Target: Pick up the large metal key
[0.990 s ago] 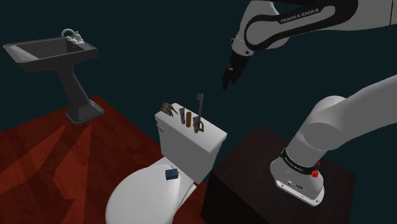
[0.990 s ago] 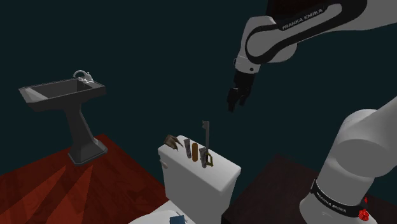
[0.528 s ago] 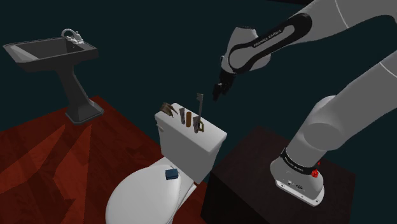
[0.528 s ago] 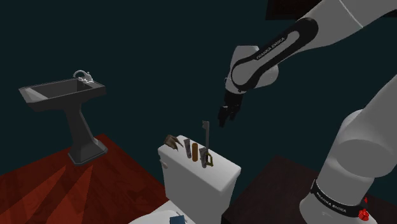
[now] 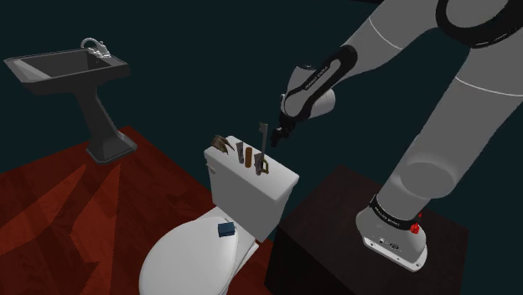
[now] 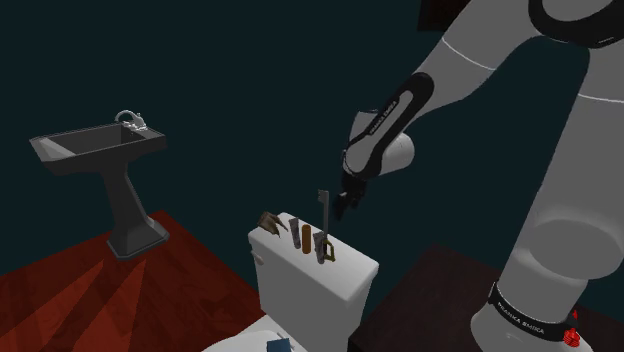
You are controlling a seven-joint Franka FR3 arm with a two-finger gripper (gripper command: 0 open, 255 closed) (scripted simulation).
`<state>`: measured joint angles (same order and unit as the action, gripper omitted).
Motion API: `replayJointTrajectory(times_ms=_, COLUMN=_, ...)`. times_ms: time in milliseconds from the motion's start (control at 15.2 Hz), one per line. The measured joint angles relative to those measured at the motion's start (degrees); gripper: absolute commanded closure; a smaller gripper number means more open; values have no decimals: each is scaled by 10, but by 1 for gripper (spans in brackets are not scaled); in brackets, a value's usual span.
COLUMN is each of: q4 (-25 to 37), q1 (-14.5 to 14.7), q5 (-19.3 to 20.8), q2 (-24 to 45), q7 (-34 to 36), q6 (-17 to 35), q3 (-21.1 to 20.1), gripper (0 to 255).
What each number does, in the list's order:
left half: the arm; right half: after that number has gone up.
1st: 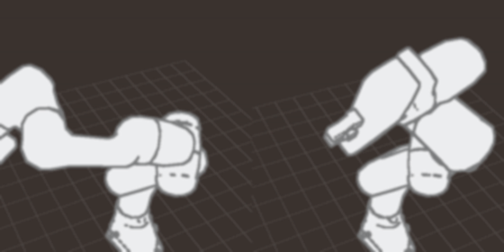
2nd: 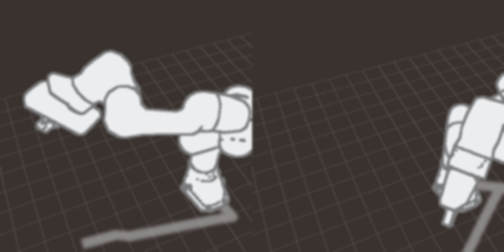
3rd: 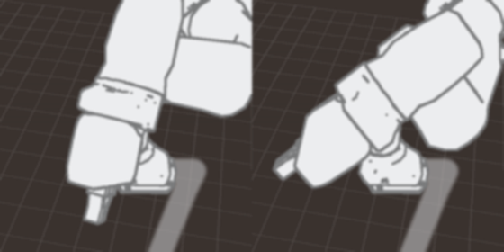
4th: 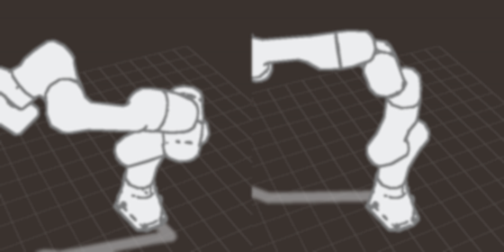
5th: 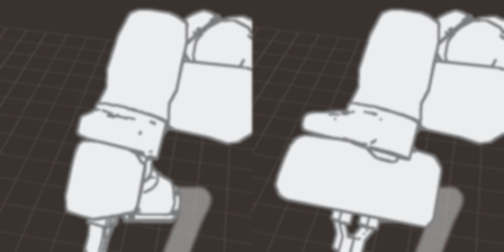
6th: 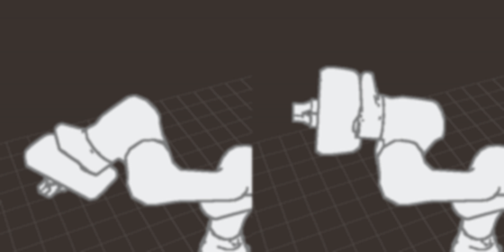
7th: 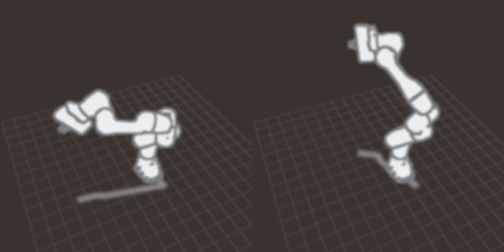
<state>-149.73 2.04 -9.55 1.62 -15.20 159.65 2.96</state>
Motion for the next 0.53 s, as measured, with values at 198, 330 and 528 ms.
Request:
replayJointTrajectory(times_ms=198, q4=33, q1=-5, q5=-27, q2=80, q7=-28, q6=50, q3=-6, gripper=0)
replayJointTrajectory(times_ms=330, q4=50, q1=-13, q5=-44, q2=126, q7=-46, q6=83, q3=-15, gripper=0)
replayJointTrajectory(times_ms=528, q4=91, q1=-26, q5=-58, q2=204, q7=-61, q6=125, q3=-31, gripper=0)
